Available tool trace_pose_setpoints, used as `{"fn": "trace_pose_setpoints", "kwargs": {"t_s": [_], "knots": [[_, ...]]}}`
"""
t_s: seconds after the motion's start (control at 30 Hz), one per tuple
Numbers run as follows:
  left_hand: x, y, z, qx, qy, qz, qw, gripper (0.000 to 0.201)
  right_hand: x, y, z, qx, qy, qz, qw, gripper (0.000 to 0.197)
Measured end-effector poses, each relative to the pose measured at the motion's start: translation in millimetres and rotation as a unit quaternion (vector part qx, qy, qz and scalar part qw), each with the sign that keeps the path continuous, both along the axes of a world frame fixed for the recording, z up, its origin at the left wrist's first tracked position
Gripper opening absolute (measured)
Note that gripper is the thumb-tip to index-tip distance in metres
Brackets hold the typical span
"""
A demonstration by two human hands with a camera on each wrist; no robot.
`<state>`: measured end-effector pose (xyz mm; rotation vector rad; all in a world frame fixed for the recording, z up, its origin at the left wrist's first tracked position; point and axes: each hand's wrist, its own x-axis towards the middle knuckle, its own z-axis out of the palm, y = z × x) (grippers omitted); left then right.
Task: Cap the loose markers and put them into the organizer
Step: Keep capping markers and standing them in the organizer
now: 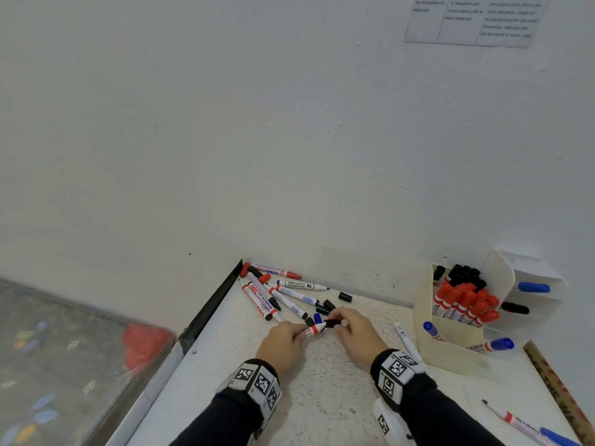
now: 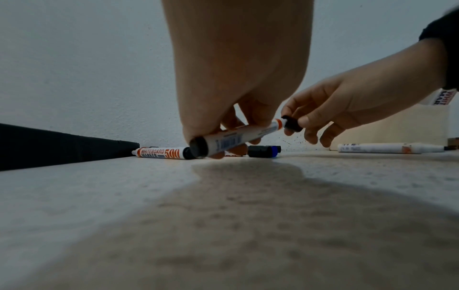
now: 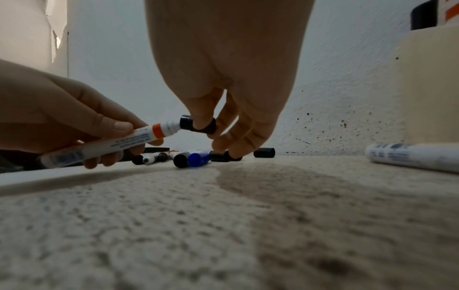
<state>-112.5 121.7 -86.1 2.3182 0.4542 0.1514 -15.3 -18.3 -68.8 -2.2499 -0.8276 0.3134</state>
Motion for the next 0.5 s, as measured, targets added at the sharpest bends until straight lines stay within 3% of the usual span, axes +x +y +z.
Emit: {"fn": "trace_pose_setpoints", "kwargs": {"t_s": [0.13, 0.27, 0.37, 0.5], "knots": [[-2.0, -3.1, 5.6, -0.039, -0.03, -0.03, 0.998, 0.027, 0.9, -2.2, 1.4, 0.046, 0.025, 0.01, 0.999, 0.032], [-2.5, -1.7, 5.3, -0.064, -0.052, -0.01, 0.997, 0.033, -0.7, 1.6, 6.4, 0.079, 0.033, -0.024, 0.996, 0.014], [-1.5, -0.8, 5.9, -0.051, -0.075, -0.019, 0.996, 0.022, -1.6, 6.2, 12.1, 0.041, 0.033, -0.056, 0.997, 0.042], [-3.2, -1.7, 7.6, -0.06, -0.076, -0.066, 0.993, 0.009, -5.2, 11.6, 17.6, 0.015, 0.04, -0.077, 0.996, 0.053]]}}
